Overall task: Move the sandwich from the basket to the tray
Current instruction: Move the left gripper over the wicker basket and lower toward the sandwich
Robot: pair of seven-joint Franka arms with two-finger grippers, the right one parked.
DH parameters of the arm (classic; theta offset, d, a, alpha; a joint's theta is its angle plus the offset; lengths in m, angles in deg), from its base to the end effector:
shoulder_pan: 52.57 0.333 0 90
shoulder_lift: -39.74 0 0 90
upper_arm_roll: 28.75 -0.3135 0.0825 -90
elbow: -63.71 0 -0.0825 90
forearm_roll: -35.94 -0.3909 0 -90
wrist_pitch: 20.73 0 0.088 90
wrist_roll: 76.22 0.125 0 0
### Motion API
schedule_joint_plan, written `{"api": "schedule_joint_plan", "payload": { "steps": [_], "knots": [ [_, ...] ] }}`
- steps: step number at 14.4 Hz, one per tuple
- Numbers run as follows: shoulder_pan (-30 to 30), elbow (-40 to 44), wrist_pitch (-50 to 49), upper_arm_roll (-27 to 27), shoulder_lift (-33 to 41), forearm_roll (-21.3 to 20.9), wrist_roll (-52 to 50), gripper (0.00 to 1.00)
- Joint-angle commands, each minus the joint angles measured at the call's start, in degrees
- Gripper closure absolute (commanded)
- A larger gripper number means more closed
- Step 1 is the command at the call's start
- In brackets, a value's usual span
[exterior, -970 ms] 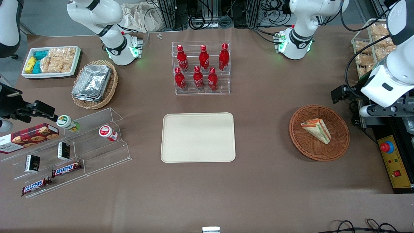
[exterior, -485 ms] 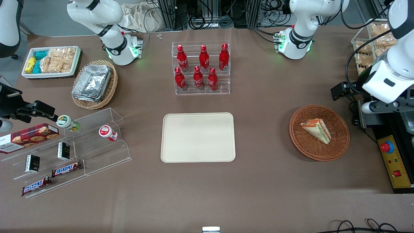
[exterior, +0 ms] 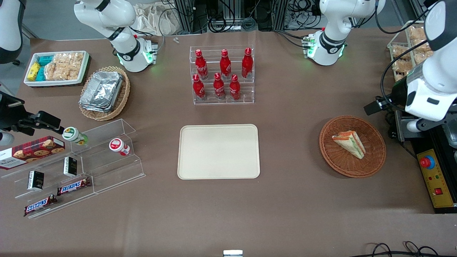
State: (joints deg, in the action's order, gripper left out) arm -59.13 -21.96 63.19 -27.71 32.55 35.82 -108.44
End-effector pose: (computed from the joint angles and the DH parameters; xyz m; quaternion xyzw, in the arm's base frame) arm 0.5781 -0.0763 0.5595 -0.9740 -0.2126 0.0733 0.0265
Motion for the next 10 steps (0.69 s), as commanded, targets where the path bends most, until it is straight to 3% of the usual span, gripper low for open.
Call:
{"api": "schedule_joint_plan", "payload": {
  "steps": [1,10],
  "knots": [
    [0.1,-3.9,3.3,-0.2,-1.3,0.6,-4.3,0.0],
    [0.1,-29.6,30.8,-5.0,-0.8,-0.1,-7.5,0.0]
  ]
}}
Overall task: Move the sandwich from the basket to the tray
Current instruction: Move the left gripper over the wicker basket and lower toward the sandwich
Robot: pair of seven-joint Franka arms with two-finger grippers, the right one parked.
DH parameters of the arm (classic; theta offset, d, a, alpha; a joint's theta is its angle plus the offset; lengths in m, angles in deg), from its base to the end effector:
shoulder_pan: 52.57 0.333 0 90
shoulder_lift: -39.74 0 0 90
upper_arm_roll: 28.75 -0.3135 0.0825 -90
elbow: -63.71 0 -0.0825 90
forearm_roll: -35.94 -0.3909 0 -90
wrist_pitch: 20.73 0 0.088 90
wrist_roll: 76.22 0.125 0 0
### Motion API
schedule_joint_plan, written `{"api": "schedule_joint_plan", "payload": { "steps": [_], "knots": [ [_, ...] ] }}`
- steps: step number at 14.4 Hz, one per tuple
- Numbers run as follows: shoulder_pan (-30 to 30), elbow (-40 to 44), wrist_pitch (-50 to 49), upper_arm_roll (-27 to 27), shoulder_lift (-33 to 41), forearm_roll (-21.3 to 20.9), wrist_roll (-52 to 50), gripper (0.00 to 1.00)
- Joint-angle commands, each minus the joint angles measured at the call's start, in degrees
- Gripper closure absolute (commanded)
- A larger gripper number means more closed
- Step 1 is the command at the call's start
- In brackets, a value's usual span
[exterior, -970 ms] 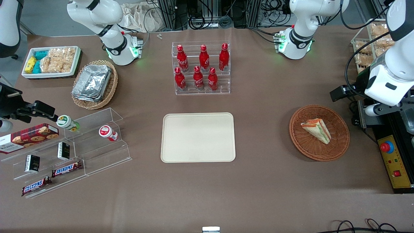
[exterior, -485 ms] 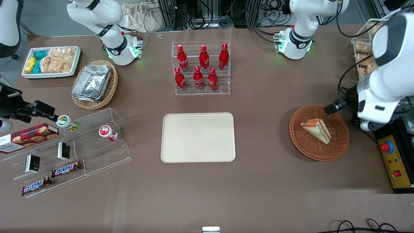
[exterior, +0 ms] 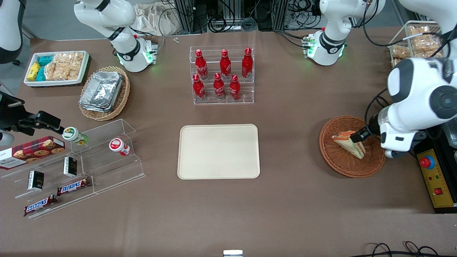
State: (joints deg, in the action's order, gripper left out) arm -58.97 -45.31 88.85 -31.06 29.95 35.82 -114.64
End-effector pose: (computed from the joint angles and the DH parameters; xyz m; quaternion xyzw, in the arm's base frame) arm 0.5822 -0.0421 0.3744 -0.9525 -0.2937 0.0733 0.0332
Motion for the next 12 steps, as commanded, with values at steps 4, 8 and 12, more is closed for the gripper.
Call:
{"api": "schedule_joint_plan", "payload": {
  "steps": [4,8,12],
  "knots": [
    [-0.1,-15.9,16.7,-3.6,2.2,0.0,-1.5,0.0],
    [0.0,-17.4,20.5,-3.7,0.0,0.9,-2.4,0.0],
    [0.0,-17.5,22.9,-3.7,-3.1,0.9,-2.7,0.0]
  ]
}}
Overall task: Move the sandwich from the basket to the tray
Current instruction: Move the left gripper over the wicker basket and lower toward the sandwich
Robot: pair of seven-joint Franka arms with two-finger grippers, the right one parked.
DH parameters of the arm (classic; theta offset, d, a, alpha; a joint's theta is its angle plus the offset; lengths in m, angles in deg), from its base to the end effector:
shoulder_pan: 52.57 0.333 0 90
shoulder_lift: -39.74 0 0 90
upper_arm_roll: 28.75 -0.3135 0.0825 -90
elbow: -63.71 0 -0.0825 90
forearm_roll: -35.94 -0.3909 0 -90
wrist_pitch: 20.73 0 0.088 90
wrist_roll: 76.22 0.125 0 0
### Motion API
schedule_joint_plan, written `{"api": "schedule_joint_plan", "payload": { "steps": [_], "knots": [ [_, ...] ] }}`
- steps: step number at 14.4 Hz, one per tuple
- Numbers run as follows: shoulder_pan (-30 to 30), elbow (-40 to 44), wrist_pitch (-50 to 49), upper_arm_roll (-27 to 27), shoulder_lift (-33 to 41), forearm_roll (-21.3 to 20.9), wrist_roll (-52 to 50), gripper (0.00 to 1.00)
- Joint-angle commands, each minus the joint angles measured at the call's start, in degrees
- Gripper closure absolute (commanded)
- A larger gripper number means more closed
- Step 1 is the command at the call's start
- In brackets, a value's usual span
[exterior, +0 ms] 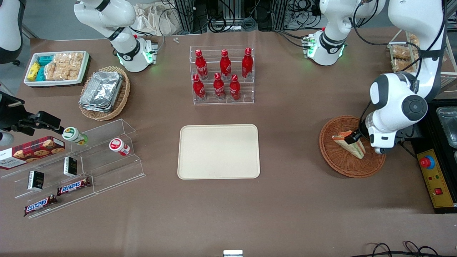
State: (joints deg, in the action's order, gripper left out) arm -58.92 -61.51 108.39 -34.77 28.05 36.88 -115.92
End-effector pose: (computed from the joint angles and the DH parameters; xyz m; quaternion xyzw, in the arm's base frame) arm 0.5419 -0.0034 0.2590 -0.9376 -0.3410 0.0616 0.0274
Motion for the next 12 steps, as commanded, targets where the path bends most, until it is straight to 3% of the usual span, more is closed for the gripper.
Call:
{"api": "schedule_joint_plan", "payload": {
  "steps": [1,7,10,12],
  "knots": [
    [-0.1,-1.3,3.4,0.0,-2.4,-0.1,-1.4,0.0],
    [-0.1,-1.1,6.8,0.0,-5.6,-0.2,-1.2,0.04],
    [-0.1,-0.9,7.3,0.0,-6.2,-0.2,-1.2,0.49],
    [-0.1,-0.6,7.2,0.0,-6.1,-0.2,-0.6,0.68]
  ]
}}
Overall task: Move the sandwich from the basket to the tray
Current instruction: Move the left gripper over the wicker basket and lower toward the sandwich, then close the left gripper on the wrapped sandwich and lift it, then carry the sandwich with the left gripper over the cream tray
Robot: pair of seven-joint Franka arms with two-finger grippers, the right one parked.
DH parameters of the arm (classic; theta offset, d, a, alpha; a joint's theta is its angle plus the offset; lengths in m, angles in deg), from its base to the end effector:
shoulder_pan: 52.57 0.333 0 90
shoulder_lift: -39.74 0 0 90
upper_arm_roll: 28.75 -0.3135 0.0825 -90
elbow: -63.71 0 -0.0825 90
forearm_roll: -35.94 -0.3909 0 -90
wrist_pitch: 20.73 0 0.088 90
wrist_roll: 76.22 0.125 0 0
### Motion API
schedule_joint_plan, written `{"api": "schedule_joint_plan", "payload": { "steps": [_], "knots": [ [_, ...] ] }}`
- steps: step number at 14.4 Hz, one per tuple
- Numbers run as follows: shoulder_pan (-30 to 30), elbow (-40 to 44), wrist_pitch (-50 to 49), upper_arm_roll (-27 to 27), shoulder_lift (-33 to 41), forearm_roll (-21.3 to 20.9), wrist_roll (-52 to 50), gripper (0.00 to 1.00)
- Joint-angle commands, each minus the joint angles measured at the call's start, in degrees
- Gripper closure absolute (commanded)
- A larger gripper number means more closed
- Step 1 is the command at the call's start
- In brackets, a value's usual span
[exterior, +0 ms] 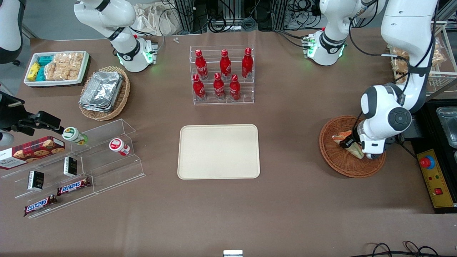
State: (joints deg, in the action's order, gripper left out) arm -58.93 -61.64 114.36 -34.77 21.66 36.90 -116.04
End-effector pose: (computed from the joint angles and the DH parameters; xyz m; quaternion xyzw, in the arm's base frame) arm 0.5440 -0.0023 0.2051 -0.9371 -0.3415 0.0636 0.0349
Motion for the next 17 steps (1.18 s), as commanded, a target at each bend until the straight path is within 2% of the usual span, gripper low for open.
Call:
{"api": "schedule_joint_plan", "payload": {
  "steps": [1,3,4,8,10,14,17],
  "knots": [
    [-0.1,-0.3,0.9,-0.1,0.5,-0.3,-0.3,0.77],
    [-0.1,-0.3,-0.2,0.0,2.6,-0.3,1.2,0.96],
    [-0.1,-0.3,-2.3,0.0,4.4,-0.3,1.4,1.0],
    [-1.0,2.8,-13.6,1.3,12.3,-0.7,1.6,1.0],
    [-1.1,2.7,-15.9,4.8,16.7,-0.1,4.7,1.0],
    [-1.2,5.6,-18.6,16.2,18.2,5.3,9.9,1.0],
    [-1.2,12.7,-18.7,24.3,12.7,4.9,6.4,1.0]
  ]
}}
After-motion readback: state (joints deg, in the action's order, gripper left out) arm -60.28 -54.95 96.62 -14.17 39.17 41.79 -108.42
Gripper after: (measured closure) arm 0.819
